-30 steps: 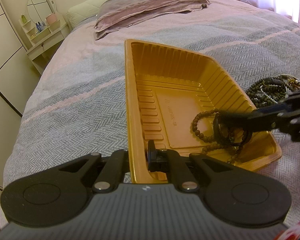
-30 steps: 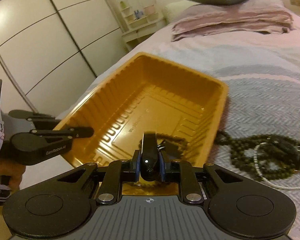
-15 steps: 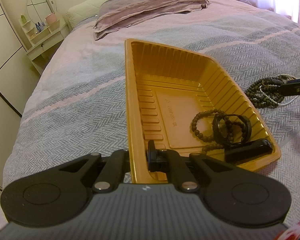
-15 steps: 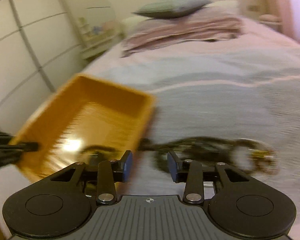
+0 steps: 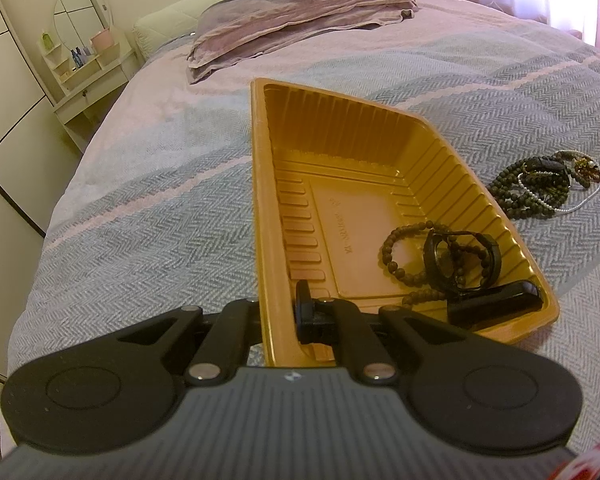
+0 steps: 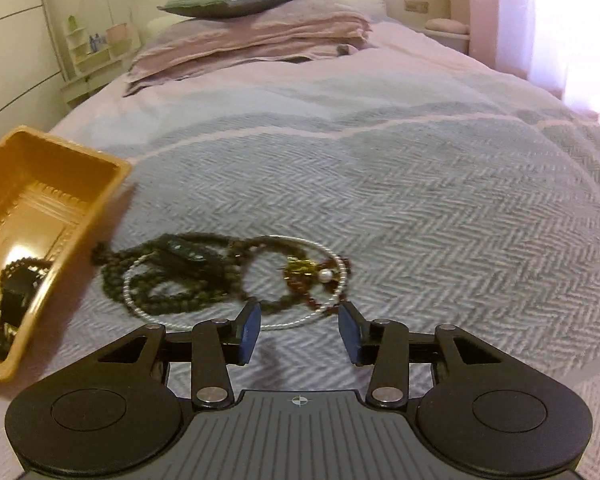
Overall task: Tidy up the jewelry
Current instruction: 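Reach the right tool to the pile and grasp the gold-and-pearl piece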
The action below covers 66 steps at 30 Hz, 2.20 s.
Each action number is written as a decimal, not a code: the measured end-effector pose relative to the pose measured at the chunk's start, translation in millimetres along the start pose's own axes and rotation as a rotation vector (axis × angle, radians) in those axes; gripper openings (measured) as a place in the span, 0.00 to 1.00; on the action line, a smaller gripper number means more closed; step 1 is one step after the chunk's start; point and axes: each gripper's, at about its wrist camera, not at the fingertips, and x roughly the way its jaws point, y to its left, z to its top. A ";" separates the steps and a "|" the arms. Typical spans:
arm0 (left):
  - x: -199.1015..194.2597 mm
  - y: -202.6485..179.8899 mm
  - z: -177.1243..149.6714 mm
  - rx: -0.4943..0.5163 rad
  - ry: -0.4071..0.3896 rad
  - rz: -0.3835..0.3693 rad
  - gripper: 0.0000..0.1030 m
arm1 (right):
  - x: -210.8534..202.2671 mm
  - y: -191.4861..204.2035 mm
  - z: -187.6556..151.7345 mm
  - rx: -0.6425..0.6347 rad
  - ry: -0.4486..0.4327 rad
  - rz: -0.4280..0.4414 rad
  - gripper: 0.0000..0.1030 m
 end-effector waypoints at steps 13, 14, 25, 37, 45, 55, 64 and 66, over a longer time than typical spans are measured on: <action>0.4 0.4 0.0 0.004 0.002 -0.001 0.04 | 32.4 -16.1 15.3 0.036 0.026 -0.041 0.18; 0.4 0.4 0.0 0.003 0.002 -0.001 0.04 | 33.2 -15.3 16.4 0.033 0.028 -0.049 0.15; 1.3 1.0 -1.2 -0.001 -0.001 -0.005 0.04 | 6.3 4.1 24.1 -0.053 -0.032 -0.090 0.00; 0.1 1.2 -1.5 -0.006 -0.006 -0.008 0.04 | -51.8 25.0 56.2 -0.139 -0.166 -0.060 0.00; 0.2 2.3 -2.2 -0.013 -0.006 -0.009 0.04 | -3.4 9.3 42.5 -0.130 -0.039 -0.039 0.34; -0.6 1.7 -1.6 -0.011 -0.011 -0.009 0.04 | 41.4 -19.0 17.2 -0.043 0.029 -0.010 0.16; -0.8 2.4 -1.5 -0.009 -0.014 -0.013 0.05 | 5.6 -9.1 24.7 -0.067 -0.004 0.002 0.03; -1.0 2.5 -1.6 -0.010 -0.015 -0.015 0.05 | -10.1 -5.9 30.6 -0.077 -0.035 0.004 0.03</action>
